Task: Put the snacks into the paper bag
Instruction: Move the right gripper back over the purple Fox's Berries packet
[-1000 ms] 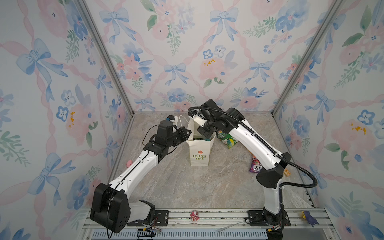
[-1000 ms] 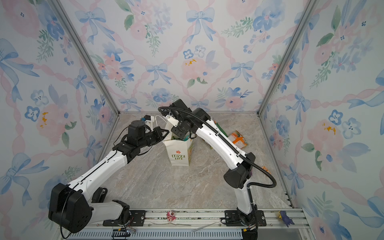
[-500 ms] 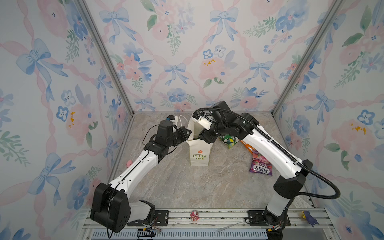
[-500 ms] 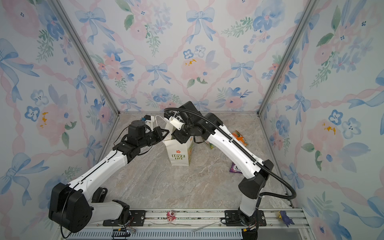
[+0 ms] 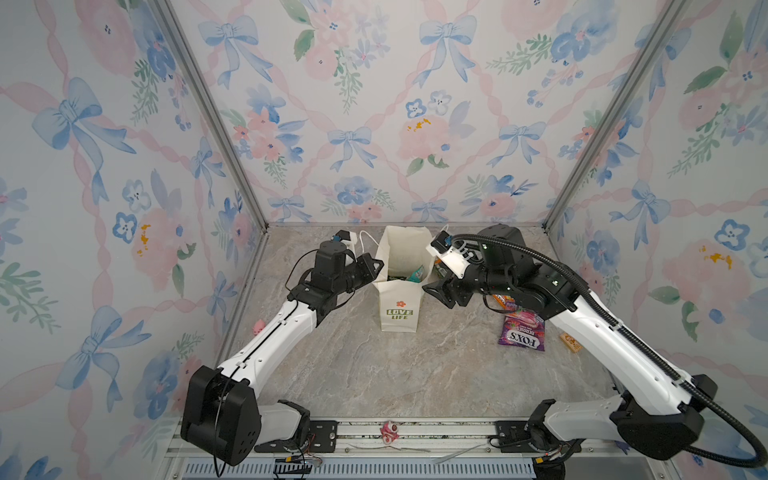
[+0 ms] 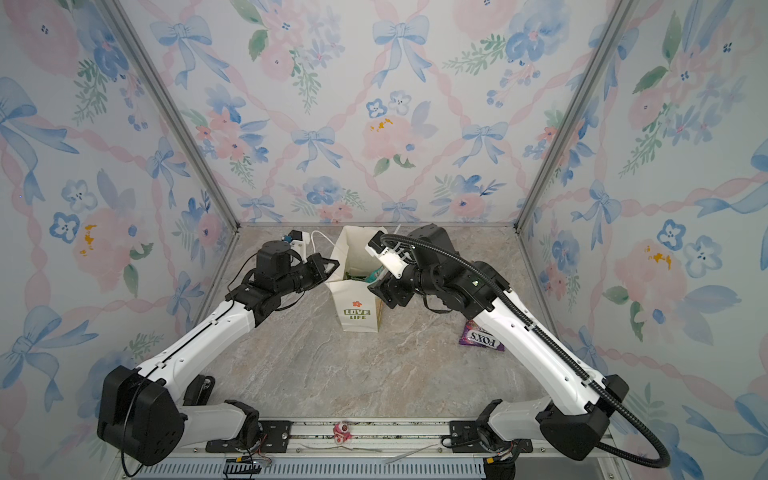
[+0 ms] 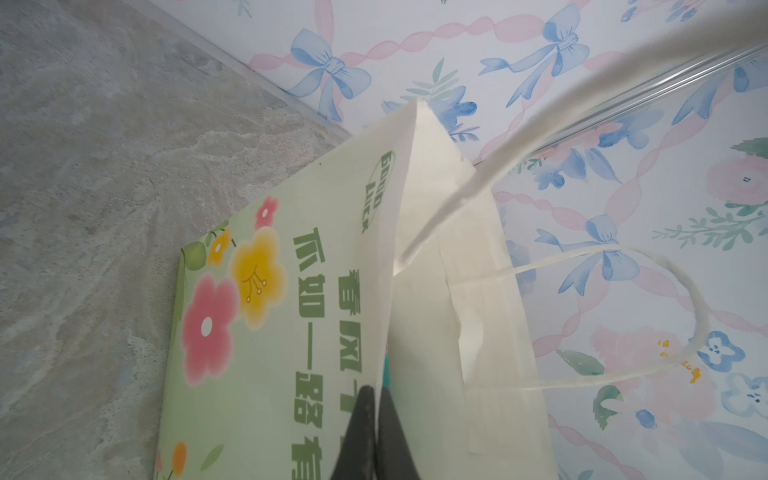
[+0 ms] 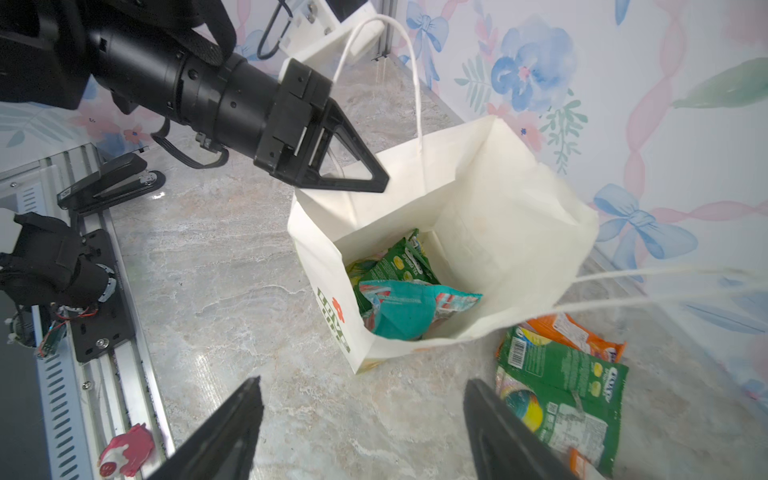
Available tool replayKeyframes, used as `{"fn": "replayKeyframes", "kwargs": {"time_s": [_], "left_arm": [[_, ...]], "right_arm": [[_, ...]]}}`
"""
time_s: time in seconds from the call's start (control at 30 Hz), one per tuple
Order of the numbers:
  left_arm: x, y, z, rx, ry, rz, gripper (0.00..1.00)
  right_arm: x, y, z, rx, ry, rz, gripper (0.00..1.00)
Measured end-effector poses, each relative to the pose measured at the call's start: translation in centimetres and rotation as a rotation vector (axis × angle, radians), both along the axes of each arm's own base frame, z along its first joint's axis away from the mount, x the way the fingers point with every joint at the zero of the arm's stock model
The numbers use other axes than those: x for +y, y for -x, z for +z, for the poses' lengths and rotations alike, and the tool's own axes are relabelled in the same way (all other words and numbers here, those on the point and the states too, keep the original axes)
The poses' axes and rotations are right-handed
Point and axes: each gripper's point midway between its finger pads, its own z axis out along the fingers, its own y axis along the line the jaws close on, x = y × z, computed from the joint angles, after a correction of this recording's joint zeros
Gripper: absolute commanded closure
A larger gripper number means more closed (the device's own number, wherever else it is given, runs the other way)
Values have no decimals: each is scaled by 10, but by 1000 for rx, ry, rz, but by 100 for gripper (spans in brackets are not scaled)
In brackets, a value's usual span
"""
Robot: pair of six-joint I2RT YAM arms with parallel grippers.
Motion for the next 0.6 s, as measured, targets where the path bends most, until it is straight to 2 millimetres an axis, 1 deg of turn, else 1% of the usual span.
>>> {"fn": "replayKeyframes", "kwargs": {"time_s": [0.17, 0.27, 0.4, 0.47, 0.6], "left_arm": [[-2, -1, 0, -2, 4, -7, 100], [-2, -2, 0, -5, 6, -8, 100], [-3, -2, 0, -8, 8, -10, 100], [-3, -2, 0, -7, 8, -11, 100], [-3, -3, 0, -7, 9, -12, 100]], "right_arm": [[-44, 2, 8, -4, -98, -131, 11], [-70, -1, 7, 10, -157, -229, 6], [-110, -12, -6, 76, -233, -413, 0], [-131, -19, -16, 124, -264, -514, 2], [-171, -34, -39, 229, -335, -720, 2]]}}
